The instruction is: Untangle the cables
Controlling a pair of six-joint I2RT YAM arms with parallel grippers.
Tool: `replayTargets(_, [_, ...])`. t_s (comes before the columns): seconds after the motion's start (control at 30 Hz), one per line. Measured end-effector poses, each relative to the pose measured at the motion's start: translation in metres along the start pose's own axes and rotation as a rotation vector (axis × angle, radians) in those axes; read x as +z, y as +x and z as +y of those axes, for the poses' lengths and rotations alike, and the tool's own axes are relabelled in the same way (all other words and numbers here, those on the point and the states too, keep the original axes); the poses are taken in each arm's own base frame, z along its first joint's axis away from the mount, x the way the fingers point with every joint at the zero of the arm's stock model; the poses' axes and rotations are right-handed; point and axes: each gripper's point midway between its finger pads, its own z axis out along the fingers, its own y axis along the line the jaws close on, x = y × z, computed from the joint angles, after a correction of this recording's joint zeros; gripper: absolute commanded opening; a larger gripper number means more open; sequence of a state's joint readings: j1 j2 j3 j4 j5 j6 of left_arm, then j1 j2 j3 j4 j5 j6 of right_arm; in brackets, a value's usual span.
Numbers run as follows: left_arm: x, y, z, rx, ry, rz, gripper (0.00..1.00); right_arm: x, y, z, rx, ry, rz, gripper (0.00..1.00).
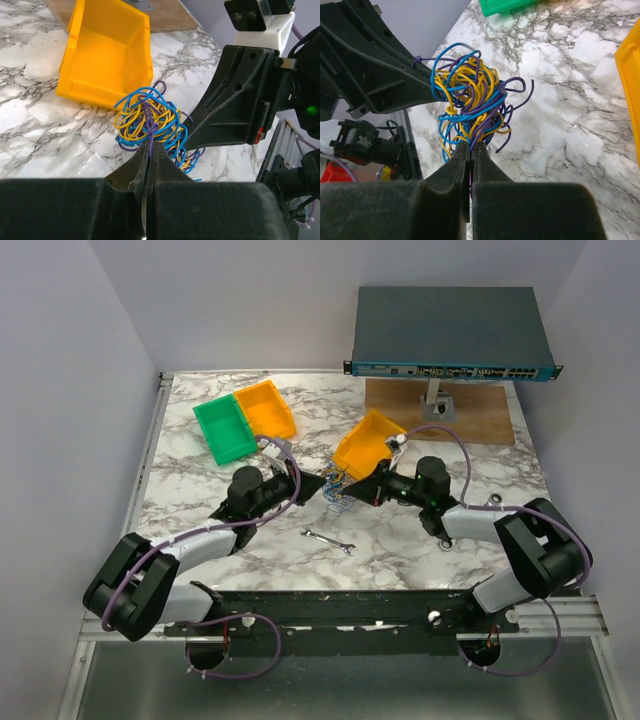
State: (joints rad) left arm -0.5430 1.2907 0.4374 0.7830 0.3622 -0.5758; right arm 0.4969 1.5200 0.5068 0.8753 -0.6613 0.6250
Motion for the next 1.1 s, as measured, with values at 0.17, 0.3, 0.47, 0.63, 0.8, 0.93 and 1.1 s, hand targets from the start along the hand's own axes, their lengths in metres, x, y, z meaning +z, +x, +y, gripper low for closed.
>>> replayTargets(0.17, [-0.006,-0.008,0.001,0.017,-0.027,-0.017,0.00,-0.007,-0.010,-0.007,-0.061,0.072,-0.065,0.07])
replayTargets(0.3, [-0.019,-0.030,0.005,0.045,-0.103,-0.104,0.00,-0.017,-0.029,-0.024,-0.084,0.222,-0.173,0.06])
replayTargets(0.47, [-0.049,-0.039,0.032,0.040,-0.281,-0.219,0.00,-0.035,-0.036,-0.067,-0.042,0.479,-0.250,0.05])
replayTargets(0.63, [-0.059,-0.032,0.048,0.040,-0.364,-0.227,0.12,-0.037,-0.033,-0.071,-0.040,0.497,-0.240,0.05])
replayTargets(0.8, [-0.041,-0.029,0.045,0.066,-0.323,-0.161,0.75,-0.022,-0.021,-0.049,-0.066,0.329,-0.182,0.05])
replayTargets(0.93, [-0.019,-0.021,0.033,0.075,-0.218,-0.086,0.80,-0.012,-0.006,-0.037,-0.064,0.216,-0.123,0.04])
replayTargets(1.1, [-0.005,-0.009,0.023,0.063,-0.132,-0.007,0.81,-0.008,0.003,-0.024,-0.060,0.124,-0.084,0.04])
